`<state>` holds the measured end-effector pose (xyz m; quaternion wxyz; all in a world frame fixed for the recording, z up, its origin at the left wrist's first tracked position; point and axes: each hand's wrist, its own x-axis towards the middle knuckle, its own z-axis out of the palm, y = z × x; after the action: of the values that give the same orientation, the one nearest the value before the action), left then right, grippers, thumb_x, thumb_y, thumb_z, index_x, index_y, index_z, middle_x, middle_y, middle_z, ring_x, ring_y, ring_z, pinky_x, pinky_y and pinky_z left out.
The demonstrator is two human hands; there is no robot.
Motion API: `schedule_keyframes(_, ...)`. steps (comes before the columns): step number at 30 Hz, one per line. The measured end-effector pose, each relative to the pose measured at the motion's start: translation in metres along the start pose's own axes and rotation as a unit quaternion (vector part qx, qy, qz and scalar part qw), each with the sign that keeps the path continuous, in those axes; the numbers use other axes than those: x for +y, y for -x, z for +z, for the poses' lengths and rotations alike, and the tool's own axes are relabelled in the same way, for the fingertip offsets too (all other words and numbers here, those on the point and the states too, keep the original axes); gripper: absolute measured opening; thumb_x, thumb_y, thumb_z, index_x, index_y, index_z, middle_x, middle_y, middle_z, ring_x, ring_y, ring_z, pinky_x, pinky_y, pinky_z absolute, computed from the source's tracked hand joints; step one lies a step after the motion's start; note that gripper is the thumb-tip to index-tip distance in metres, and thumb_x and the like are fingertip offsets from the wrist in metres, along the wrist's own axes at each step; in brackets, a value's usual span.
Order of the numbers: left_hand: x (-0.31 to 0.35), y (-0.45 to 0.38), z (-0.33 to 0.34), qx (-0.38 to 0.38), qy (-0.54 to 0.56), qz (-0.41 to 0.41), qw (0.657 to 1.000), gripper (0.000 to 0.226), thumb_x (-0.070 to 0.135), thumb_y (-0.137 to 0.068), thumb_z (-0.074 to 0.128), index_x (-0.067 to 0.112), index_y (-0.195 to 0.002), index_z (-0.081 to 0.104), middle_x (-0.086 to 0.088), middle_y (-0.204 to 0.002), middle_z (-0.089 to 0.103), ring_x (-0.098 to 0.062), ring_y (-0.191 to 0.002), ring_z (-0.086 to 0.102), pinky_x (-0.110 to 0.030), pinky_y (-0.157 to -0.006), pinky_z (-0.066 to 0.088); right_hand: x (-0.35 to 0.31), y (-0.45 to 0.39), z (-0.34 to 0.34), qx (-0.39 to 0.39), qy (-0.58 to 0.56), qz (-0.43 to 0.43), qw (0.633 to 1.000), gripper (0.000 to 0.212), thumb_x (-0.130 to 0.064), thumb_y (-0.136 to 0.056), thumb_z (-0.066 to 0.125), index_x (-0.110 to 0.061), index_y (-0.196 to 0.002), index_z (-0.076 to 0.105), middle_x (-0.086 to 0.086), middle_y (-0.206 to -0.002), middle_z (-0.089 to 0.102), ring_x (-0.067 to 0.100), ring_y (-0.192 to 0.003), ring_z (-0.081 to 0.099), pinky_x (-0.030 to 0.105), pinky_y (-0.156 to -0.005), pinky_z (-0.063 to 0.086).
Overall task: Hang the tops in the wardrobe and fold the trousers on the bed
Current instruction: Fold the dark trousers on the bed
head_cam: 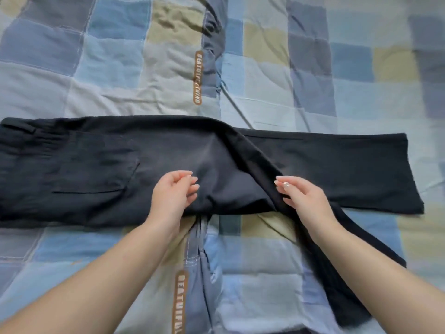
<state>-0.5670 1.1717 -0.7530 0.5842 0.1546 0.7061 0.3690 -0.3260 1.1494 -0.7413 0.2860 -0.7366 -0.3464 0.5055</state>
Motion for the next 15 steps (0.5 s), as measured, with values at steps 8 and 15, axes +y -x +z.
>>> schedule_keyframes(8, -0.108, 0.096, 0.132, -0.059, -0.038, -0.108, 0.992, 0.008, 0.011, -0.094, 0.054, 0.017, -0.091, 0.059, 0.001, -0.085, 0.063, -0.009, -0.076, 0.060, -0.025, -0.075, 0.052, 0.117, 0.048, -0.186, 0.008, 0.140, 0.061, 0.988, 0.027, -0.015, -0.094, 0.053, -0.039, -0.092, 0.066, -0.019, -0.100, 0.068, 0.004, -0.105, 0.061, 0.025, -0.091, 0.044)
schedule_keyframes(15, -0.221, 0.137, 0.230, 0.008, -0.106, -0.196, 0.975, 0.065, 0.027, -0.089, 0.065, 0.016, -0.144, 0.031, -0.005, -0.134, 0.045, -0.017, -0.115, 0.048, -0.038, -0.097, 0.044, 0.233, 0.052, -0.287, -0.132, 0.417, -0.073, 0.896, 0.052, -0.004, -0.084, 0.056, -0.025, -0.132, 0.055, -0.006, -0.142, 0.046, 0.015, -0.132, 0.041, 0.022, -0.106, 0.030)
